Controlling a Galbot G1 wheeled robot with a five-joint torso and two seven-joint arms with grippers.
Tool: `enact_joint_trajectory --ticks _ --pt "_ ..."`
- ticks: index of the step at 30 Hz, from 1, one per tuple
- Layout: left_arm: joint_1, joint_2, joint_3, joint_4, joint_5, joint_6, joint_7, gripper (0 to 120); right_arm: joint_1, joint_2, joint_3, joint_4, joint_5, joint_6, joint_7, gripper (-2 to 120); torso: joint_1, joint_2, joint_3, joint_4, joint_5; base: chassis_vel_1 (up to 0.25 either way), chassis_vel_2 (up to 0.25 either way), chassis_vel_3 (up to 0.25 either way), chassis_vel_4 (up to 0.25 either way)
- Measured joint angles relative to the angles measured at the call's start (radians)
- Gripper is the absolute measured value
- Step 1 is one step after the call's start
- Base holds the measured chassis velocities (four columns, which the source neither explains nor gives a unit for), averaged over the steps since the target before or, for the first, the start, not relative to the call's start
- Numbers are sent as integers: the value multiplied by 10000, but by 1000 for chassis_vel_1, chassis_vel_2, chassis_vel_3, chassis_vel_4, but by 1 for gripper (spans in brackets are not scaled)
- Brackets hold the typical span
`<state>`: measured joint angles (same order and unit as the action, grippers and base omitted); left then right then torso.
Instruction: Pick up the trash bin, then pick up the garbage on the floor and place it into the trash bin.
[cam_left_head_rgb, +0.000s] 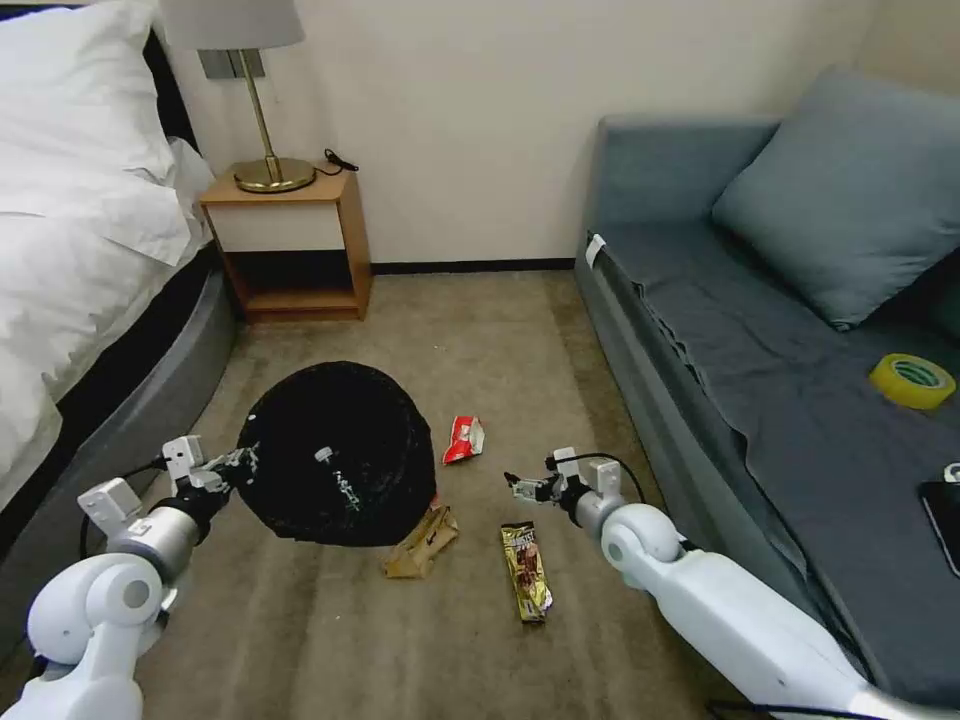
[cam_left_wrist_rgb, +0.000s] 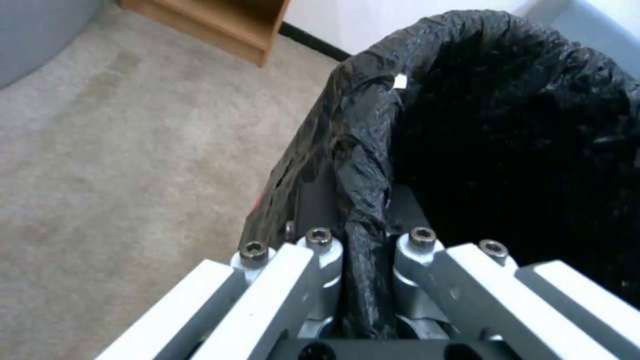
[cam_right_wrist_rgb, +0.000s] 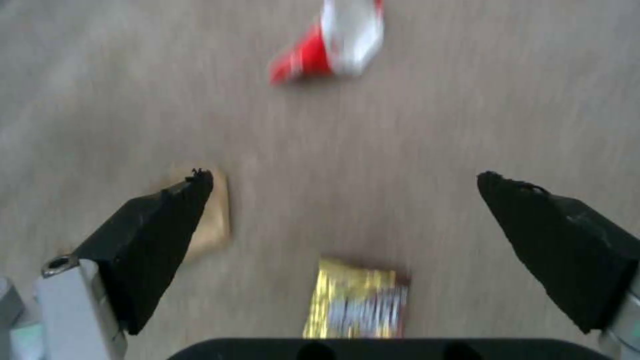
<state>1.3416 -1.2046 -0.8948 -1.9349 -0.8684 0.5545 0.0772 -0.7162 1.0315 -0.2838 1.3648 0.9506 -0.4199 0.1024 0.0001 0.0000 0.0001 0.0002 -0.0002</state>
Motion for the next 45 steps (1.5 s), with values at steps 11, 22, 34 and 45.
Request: enact_joint_trajectory --ticks 11,22,34,45 --pt "194 -21 -226 325 27 -188 251 4 -428 -602 -511 81 125 -1389 -620 100 0 0 -1 -3 1 0 0 0 0" --pt "247 -194 -269 391 134 -242 285 4 -713 -635 -1310 312 -1778 -1245 -1267 100 0 0 -2 -3 2 0 0 0 0" --pt "168 -225 -227 683 264 -333 355 4 -555 -347 -1908 -85 -3100 -873 -1693 100 0 0 -1 -2 1 0 0 0 0" --pt "150 -136 -197 907 300 -408 424 4 -334 115 -2390 -1081 -4217 -446 -1816 100 0 1 -1 -2 2 0 0 0 0"
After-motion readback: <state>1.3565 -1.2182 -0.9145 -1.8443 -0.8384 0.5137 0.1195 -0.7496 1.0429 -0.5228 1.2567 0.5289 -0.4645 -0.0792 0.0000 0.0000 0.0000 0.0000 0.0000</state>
